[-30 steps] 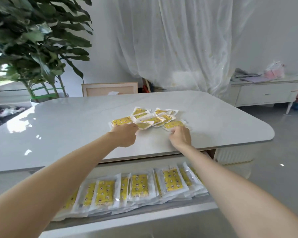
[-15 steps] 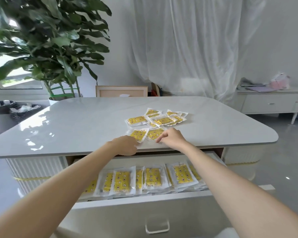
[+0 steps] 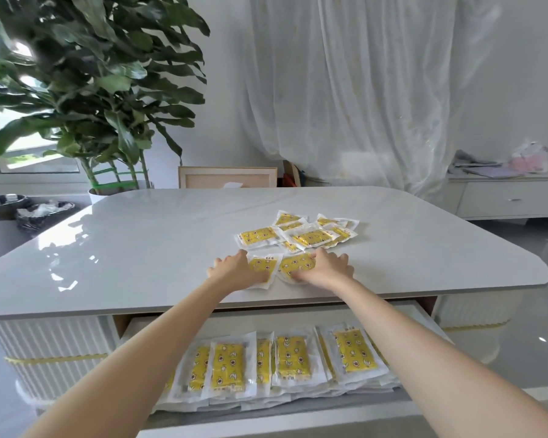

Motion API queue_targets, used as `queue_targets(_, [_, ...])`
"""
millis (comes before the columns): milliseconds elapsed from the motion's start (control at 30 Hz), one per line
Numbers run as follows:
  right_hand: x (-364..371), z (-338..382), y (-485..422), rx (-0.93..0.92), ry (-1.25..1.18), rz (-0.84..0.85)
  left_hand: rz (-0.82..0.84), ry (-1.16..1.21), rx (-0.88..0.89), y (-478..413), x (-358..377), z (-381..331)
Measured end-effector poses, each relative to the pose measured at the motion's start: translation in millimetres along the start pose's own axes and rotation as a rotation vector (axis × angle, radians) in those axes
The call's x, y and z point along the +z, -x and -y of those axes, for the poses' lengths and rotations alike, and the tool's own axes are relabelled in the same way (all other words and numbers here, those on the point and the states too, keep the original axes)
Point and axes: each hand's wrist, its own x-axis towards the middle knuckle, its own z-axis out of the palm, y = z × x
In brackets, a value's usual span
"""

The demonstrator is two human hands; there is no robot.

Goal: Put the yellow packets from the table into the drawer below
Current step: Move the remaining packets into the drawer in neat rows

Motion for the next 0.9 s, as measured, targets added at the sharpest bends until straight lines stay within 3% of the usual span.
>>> queue_targets(67, [-4.5, -2.0, -3.5, 0.000, -0.085, 0.023, 0.009, 0.004, 0.018, -5.8, 1.8, -3.3])
queue_targets(200, [-8.8, -10.7, -12.1, 0.030, -0.330, 0.048, 0.085, 0.290, 0.016, -21.4, -5.8, -0.9])
queue_targets(300, [-6.3, -9.3, -16.8, 0.064, -0.326, 0.062, 0.107, 0.494, -0.043, -27.6, -9.1, 6.8])
queue_targets(567, [-6.8, -0.6, -19.1, 0.141, -0.266, 0.145, 0.102, 0.764, -0.135, -34.5, -21.2, 30.8])
queue_targets(700, [-10.6, -0.6, -15.5, 0.116, -0.359, 0.139, 0.137, 0.812, -0.045, -32.2, -32.7, 36.4])
queue_targets(900, [-14.0, 3.0, -14.4, 0.135, -0.423, 0.197, 0.177, 0.855, -0.054, -33.1, -39.5, 40.4])
